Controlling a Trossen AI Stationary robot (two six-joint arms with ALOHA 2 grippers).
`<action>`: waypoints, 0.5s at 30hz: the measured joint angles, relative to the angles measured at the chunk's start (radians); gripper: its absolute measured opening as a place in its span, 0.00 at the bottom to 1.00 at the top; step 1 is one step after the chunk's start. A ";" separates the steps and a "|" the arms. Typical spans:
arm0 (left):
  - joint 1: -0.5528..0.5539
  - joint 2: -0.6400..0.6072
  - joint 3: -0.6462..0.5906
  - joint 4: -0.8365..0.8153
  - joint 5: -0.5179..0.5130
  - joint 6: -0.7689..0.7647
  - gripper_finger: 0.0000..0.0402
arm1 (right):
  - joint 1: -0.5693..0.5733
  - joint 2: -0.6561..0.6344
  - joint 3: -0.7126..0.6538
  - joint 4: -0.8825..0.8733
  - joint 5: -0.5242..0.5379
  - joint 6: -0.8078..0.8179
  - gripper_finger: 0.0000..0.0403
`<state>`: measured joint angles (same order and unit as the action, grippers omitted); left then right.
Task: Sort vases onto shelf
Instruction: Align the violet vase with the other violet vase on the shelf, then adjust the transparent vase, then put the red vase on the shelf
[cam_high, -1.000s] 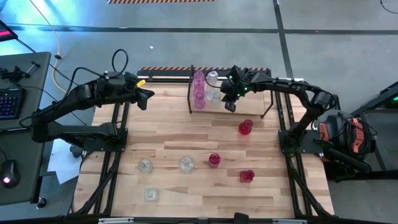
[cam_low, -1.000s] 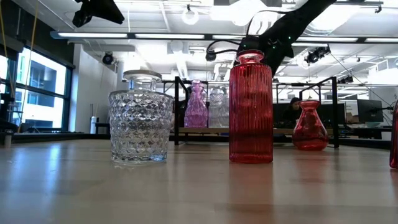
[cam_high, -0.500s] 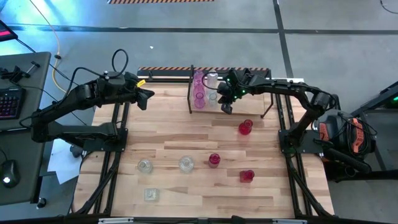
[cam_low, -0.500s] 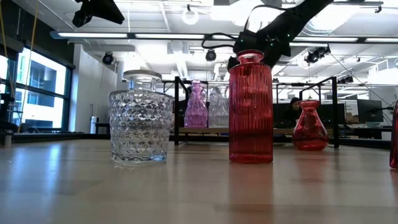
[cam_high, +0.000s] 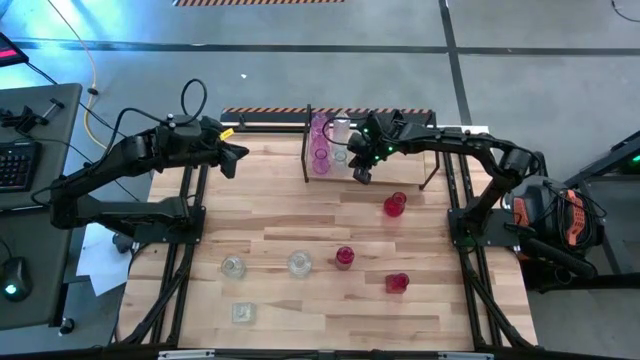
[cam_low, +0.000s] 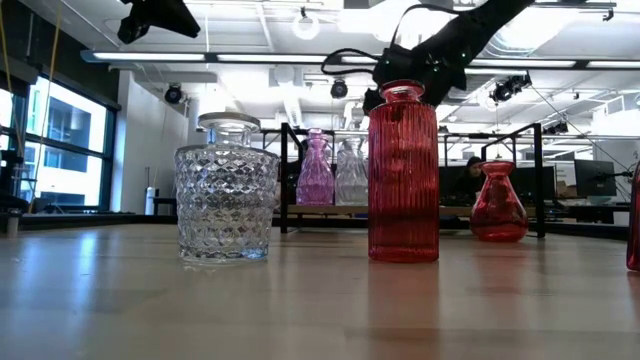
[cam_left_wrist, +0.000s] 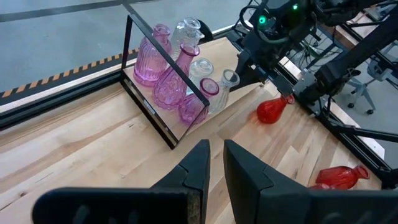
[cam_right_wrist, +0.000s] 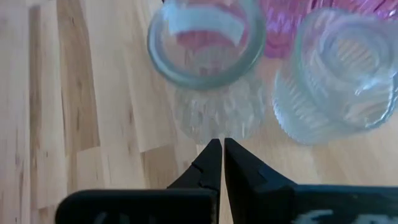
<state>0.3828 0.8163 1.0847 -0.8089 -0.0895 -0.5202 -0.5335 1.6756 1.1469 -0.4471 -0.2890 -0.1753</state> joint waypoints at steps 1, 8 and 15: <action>0.000 0.000 0.000 0.000 0.000 0.004 0.09 | 0.000 0.000 0.000 -0.012 0.009 0.002 0.00; 0.000 -0.026 0.000 -0.001 0.000 0.059 0.09 | 0.003 -0.067 0.061 -0.165 0.042 0.020 0.00; 0.000 -0.036 0.000 -0.006 0.000 0.080 0.09 | 0.032 -0.145 0.295 -0.425 0.068 0.069 0.00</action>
<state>0.3824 0.7800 1.0847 -0.8150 -0.0891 -0.4402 -0.5011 1.5302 1.4419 -0.8723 -0.2214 -0.1060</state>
